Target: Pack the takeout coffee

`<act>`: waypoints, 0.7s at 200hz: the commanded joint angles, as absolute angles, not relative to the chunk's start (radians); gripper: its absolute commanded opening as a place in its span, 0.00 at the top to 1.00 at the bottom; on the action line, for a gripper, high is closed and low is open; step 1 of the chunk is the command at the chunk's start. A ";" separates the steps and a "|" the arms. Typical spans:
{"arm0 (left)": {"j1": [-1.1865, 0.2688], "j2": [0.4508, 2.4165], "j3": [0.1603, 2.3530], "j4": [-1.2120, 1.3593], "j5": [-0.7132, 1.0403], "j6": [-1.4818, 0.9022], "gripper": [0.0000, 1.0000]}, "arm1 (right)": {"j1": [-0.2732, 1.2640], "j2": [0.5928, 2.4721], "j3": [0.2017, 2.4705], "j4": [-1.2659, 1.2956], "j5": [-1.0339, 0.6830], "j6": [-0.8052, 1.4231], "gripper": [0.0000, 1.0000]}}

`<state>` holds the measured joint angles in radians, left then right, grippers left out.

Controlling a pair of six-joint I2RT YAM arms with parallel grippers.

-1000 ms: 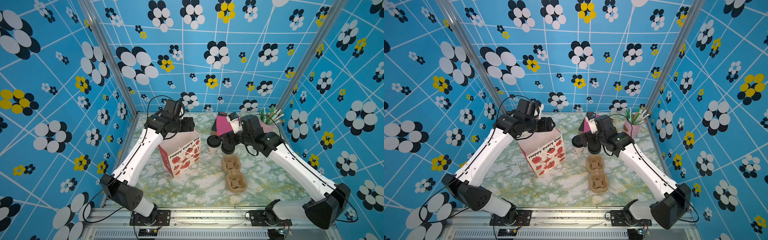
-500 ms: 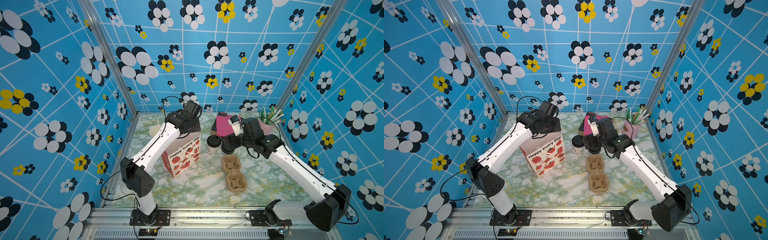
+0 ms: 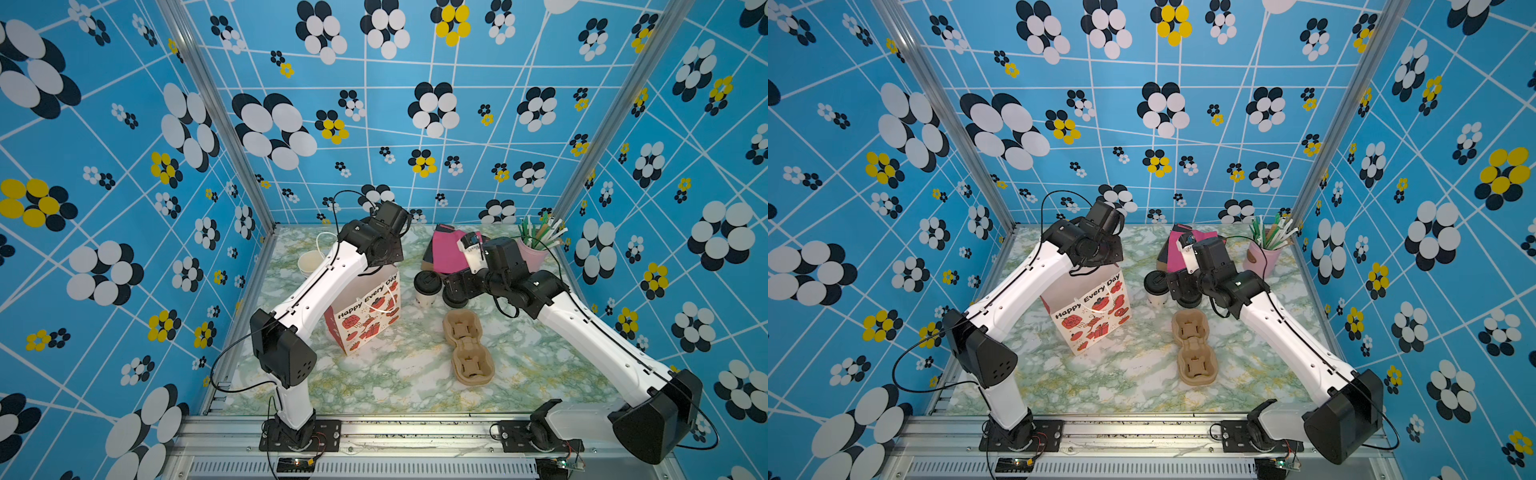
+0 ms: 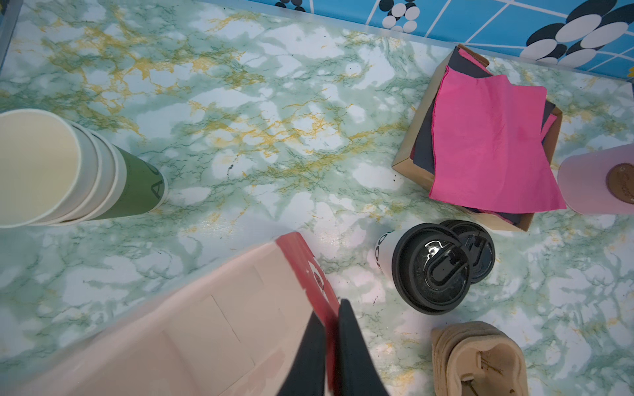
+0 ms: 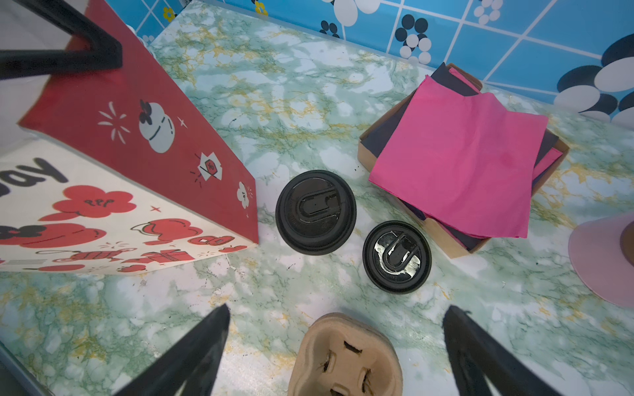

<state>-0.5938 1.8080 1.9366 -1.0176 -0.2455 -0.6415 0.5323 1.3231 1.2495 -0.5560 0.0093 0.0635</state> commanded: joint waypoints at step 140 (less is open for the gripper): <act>-0.620 1.388 1.568 -0.977 0.484 0.074 1.00 | 0.523 1.302 1.242 -0.574 0.000 0.055 0.01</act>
<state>-0.6075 1.4117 1.5902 -0.9184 0.3584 -0.0750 0.5293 1.3231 1.2495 -0.5575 0.0093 0.0635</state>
